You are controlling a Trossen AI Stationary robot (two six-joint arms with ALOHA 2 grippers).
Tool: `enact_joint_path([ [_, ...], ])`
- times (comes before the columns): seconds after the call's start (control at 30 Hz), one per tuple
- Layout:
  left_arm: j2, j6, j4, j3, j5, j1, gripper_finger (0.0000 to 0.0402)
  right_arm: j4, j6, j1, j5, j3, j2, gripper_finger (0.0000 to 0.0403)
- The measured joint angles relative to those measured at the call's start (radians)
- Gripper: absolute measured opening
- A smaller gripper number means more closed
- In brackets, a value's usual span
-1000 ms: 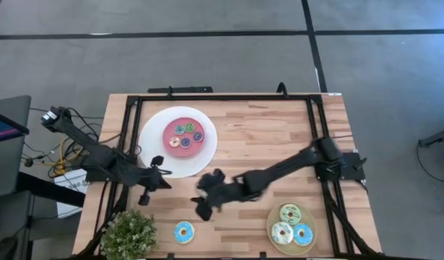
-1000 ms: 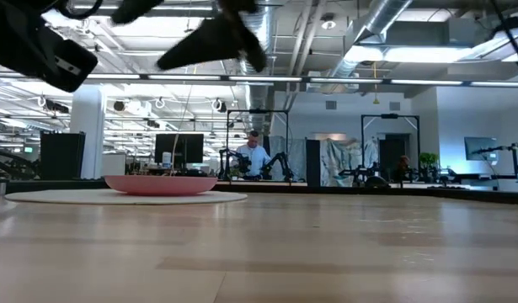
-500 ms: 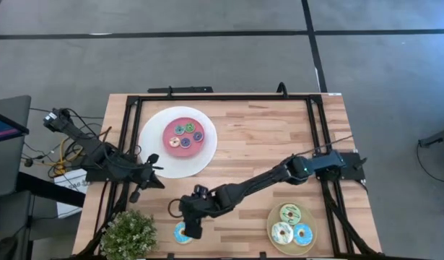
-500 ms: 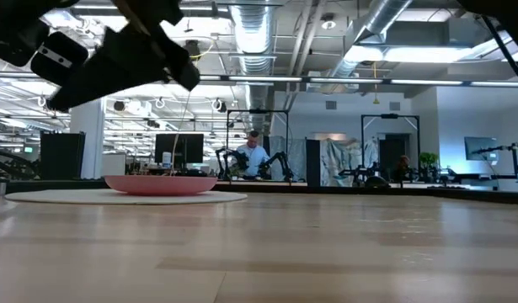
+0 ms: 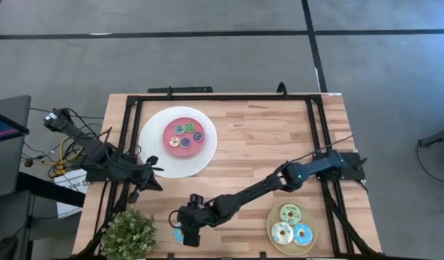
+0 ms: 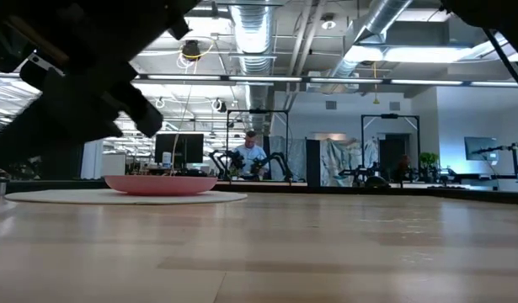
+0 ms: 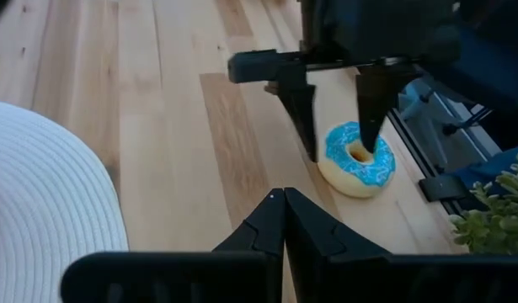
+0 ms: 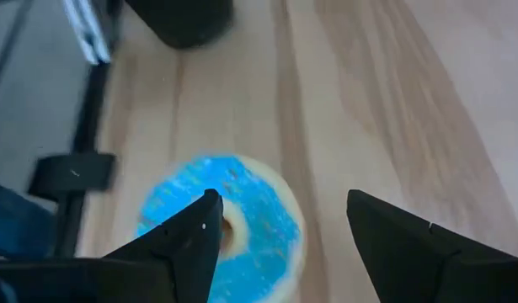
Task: Pick & Place donuts
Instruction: Put the large blue donut on the brown plate
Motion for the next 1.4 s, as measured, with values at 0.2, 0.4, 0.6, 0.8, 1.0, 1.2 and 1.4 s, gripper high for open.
enact_joint_path([
  [0.2, 0.0, -0.002, 0.0, 0.0, 0.018, 0.0, 0.0, -0.027, -0.048, -0.002, 0.006, 0.001, 0.001, 0.0244],
  [0.4, 0.0, -0.009, 0.0, 0.0, 0.018, 0.0, 0.0, -0.046, -0.108, -0.005, -0.03, 0.001, 0.001, 0.0244],
  [0.6, 0.0, -0.02, 0.0, 0.0, 0.018, 0.0, 0.0, -0.049, -0.109, -0.006, -0.036, 0.0, 0.001, 0.0244],
  [0.8, 0.0, -0.031, 0.001, 0.0, 0.017, 0.0, 0.0, -0.047, -0.103, -0.005, -0.055, 0.0, 0.001, 0.0244],
  [1.0, 0.0, -0.043, 0.001, 0.0, 0.016, 0.0, 0.0, -0.062, -0.101, -0.006, -0.053, 0.0, 0.013, 0.0244],
  [1.2, 0.0, -0.05, 0.002, 0.0, 0.017, 0.0, 0.0, -0.021, -0.047, -0.005, -0.07, 0.004, 0.047, 0.0244],
  [1.4, 0.0, -0.069, -0.001, 0.0, 0.019, 0.0, 0.0, -0.026, 0.013, -0.004, -0.063, 0.002, 0.052, 0.0244],
])
